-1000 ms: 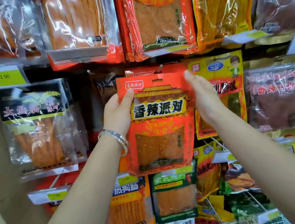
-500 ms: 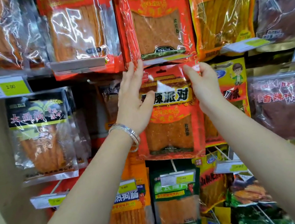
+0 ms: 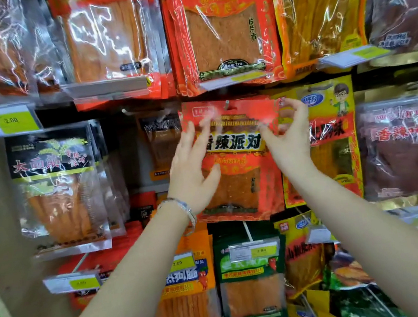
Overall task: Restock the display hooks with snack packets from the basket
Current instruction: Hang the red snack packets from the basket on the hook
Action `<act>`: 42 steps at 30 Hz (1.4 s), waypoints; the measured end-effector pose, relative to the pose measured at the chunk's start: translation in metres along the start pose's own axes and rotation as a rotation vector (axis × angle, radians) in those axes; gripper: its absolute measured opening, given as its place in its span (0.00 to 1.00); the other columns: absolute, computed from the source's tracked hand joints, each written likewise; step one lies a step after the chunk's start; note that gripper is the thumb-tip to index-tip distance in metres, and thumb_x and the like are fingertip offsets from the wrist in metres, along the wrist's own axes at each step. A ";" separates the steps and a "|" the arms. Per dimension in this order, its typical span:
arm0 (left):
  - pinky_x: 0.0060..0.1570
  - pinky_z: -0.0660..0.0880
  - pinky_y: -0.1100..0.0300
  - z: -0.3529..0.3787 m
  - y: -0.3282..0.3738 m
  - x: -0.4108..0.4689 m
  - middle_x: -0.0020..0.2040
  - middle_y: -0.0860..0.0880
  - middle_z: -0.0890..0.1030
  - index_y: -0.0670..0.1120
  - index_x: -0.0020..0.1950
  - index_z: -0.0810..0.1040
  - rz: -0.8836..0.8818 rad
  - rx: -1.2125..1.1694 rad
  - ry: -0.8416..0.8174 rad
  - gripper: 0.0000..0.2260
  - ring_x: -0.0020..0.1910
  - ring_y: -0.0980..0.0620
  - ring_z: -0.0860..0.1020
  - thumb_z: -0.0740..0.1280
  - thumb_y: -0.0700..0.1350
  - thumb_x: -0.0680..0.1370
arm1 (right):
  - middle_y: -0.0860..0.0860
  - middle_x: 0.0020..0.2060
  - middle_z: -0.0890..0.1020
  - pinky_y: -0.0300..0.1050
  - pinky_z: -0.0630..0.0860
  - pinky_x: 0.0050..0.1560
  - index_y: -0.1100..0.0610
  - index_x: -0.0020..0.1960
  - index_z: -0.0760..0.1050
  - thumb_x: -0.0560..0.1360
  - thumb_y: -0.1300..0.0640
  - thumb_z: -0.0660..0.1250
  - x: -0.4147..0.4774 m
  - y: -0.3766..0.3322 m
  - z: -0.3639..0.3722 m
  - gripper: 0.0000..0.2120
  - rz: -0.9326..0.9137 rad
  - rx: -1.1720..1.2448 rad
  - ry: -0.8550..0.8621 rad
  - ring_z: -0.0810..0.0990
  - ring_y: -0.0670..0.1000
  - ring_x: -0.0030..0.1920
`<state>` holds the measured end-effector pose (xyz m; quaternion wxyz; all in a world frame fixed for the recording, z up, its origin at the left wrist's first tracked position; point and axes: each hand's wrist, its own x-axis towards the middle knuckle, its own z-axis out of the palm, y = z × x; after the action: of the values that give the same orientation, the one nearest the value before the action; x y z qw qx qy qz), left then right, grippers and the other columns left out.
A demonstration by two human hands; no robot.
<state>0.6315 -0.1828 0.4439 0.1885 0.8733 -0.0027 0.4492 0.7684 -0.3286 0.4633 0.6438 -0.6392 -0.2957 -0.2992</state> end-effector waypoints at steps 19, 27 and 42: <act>0.70 0.43 0.37 0.051 -0.094 0.001 0.73 0.53 0.28 0.63 0.73 0.34 -0.083 0.687 -0.422 0.44 0.75 0.43 0.36 0.67 0.53 0.73 | 0.54 0.78 0.45 0.53 0.62 0.69 0.48 0.78 0.44 0.72 0.53 0.69 -0.053 0.084 0.033 0.44 -0.246 -1.010 -0.607 0.49 0.55 0.77; 0.70 0.46 0.37 0.037 -0.083 0.020 0.77 0.54 0.41 0.62 0.73 0.58 -0.152 0.425 -0.481 0.31 0.76 0.44 0.43 0.66 0.54 0.73 | 0.54 0.76 0.57 0.57 0.66 0.67 0.49 0.76 0.56 0.74 0.51 0.64 -0.040 0.047 0.040 0.32 0.015 -0.894 -0.640 0.62 0.58 0.72; 0.45 0.66 0.73 -0.034 -0.001 -0.311 0.48 0.45 0.76 0.40 0.56 0.78 -0.708 -0.205 -0.396 0.10 0.41 0.58 0.74 0.66 0.34 0.75 | 0.48 0.32 0.69 0.27 0.65 0.31 0.55 0.50 0.71 0.76 0.67 0.63 -0.330 0.010 -0.052 0.08 0.640 -0.112 -0.724 0.69 0.39 0.28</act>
<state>0.4196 -0.2213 0.2168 0.4132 0.8665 0.2169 0.1775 0.5625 -0.3778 0.2050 0.5238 -0.7948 -0.2727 0.1399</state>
